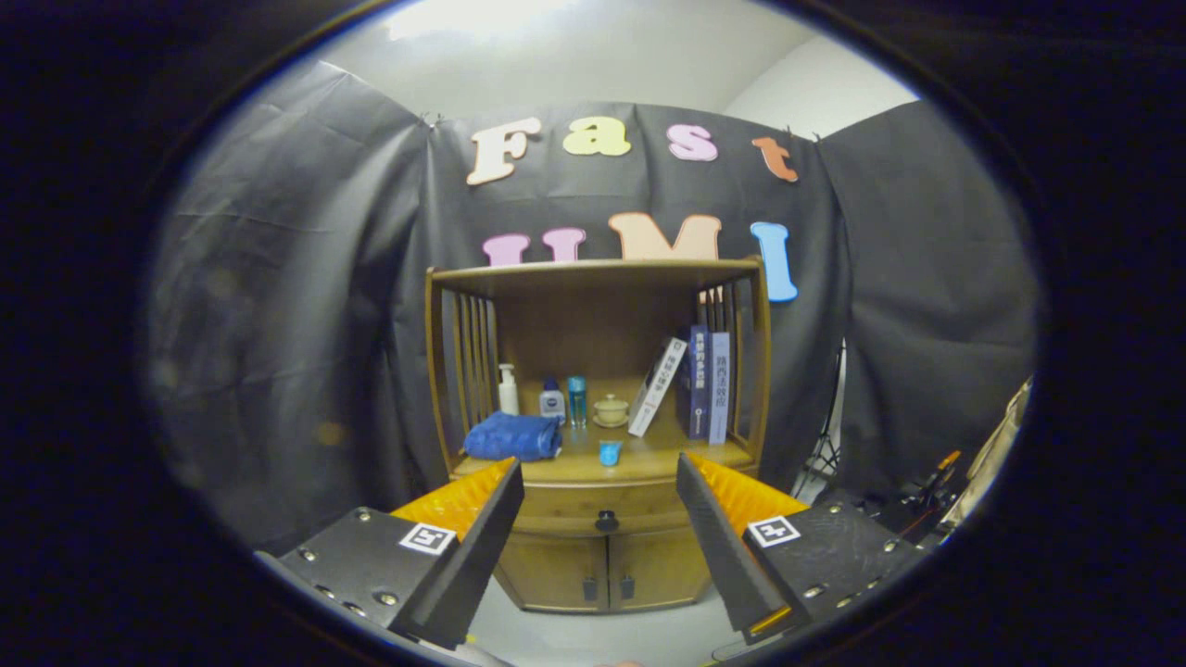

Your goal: Pull open the drawer, take out the items inside it, and place them on the countertop above the cabinet.

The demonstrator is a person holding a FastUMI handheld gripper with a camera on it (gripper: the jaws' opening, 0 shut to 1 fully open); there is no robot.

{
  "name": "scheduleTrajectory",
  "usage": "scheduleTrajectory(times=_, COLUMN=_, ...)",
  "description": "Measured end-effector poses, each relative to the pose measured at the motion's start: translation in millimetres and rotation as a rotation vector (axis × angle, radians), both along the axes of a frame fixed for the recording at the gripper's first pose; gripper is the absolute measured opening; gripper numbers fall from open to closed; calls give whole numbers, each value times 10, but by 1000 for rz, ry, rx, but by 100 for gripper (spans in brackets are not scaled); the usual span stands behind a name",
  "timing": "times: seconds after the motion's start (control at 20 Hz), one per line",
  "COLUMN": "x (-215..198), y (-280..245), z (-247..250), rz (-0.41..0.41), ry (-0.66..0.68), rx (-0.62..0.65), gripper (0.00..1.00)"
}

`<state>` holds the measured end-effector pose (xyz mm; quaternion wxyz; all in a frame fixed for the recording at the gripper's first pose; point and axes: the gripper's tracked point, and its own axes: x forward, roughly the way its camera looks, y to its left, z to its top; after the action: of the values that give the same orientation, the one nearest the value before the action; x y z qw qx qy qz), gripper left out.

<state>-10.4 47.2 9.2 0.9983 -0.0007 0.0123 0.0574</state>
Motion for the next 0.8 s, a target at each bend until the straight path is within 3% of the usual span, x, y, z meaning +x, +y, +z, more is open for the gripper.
scheduleTrajectory(times=0.8, x=-38, y=-69, z=164, rz=-18, ry=-32, rx=26, gripper=99)
